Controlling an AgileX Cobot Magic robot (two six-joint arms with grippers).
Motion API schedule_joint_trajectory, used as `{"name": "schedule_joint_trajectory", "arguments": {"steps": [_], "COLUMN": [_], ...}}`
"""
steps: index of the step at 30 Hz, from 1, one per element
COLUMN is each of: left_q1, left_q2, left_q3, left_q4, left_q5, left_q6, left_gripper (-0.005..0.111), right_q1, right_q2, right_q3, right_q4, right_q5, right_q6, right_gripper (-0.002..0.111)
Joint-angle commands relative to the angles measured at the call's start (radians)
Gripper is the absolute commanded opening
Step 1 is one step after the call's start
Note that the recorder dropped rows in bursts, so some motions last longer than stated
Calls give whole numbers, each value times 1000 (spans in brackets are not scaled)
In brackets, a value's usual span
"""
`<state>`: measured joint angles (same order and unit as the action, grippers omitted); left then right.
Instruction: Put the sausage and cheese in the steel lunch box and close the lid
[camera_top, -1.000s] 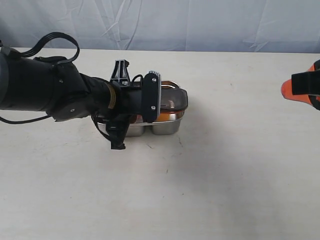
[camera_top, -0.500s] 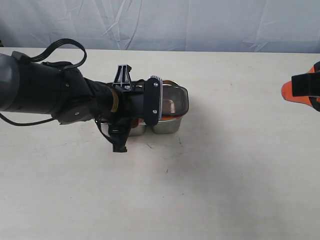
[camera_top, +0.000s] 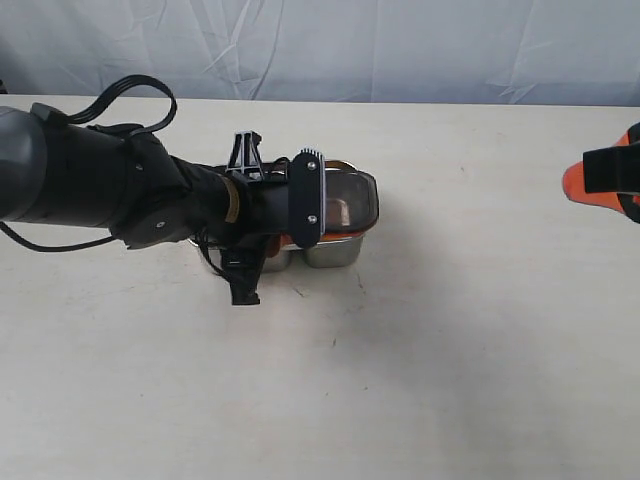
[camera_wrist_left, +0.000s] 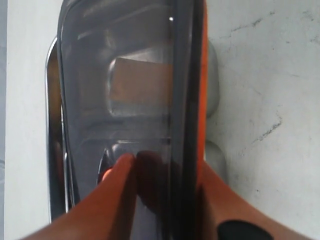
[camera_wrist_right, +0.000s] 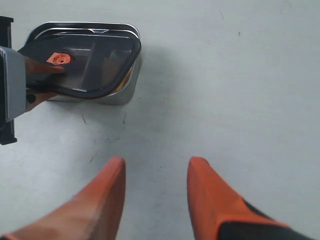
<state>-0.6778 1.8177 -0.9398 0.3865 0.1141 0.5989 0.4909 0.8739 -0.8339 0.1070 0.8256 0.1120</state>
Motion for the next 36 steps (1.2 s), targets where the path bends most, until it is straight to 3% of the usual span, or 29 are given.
{"name": "schedule_joint_trajectory", "arguments": {"steps": [1, 6, 17, 28, 36], "left_q1": [-4, -4, -4, -4, -4], "left_q2": [62, 62, 62, 81, 101], "left_q3": [32, 32, 32, 32, 32], "left_q4": [-98, -98, -117, -147, -166], "left_q5": [164, 155, 155, 155, 155], "left_q6": [-41, -41, -41, -41, -41], "left_gripper": [0, 6, 37, 38, 38], "right_q1": [-2, -2, -2, -2, -2], "right_q2": [-5, -5, -5, -5, -5], "right_q3": [0, 0, 0, 0, 65], "right_q4": [0, 15, 25, 49, 259], "right_q5": [-3, -3, -3, -3, -94], "right_q6": [-4, -4, -4, -4, -2], "right_gripper": [40, 40, 40, 40, 38]}}
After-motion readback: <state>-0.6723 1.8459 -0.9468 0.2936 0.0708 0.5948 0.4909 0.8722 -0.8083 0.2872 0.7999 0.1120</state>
